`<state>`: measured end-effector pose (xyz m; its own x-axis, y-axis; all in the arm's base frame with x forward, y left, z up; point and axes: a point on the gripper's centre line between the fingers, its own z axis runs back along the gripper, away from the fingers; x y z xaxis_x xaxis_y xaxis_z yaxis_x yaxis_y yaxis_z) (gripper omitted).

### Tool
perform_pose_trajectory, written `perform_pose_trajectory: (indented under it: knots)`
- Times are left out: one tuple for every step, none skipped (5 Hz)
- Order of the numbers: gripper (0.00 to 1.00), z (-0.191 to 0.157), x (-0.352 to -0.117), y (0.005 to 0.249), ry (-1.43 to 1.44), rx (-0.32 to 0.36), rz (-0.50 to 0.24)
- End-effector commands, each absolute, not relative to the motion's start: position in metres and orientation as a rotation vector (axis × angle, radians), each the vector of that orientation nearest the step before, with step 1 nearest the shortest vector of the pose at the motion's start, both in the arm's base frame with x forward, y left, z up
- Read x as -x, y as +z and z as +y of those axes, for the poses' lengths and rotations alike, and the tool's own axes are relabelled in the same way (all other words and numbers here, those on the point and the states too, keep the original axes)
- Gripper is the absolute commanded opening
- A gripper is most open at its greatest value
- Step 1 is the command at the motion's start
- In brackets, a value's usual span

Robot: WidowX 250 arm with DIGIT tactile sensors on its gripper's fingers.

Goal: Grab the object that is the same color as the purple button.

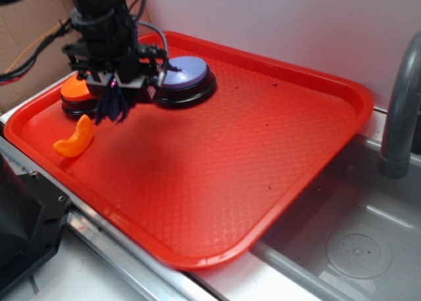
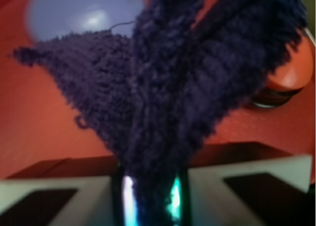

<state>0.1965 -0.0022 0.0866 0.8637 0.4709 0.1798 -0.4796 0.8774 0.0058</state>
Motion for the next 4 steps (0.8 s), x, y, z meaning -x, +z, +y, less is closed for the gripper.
perform_pose_trajectory:
  knots:
    - [0.00,-0.015,-0.183,0.148,0.236,0.062,-0.075]
    - [0.00,-0.018,-0.178,0.165,0.128,0.105,-0.078]
    - [0.00,-0.025,-0.169,0.169,0.094,0.112,-0.120]
    - [0.00,-0.018,-0.166,0.171,0.102,0.100,-0.113]
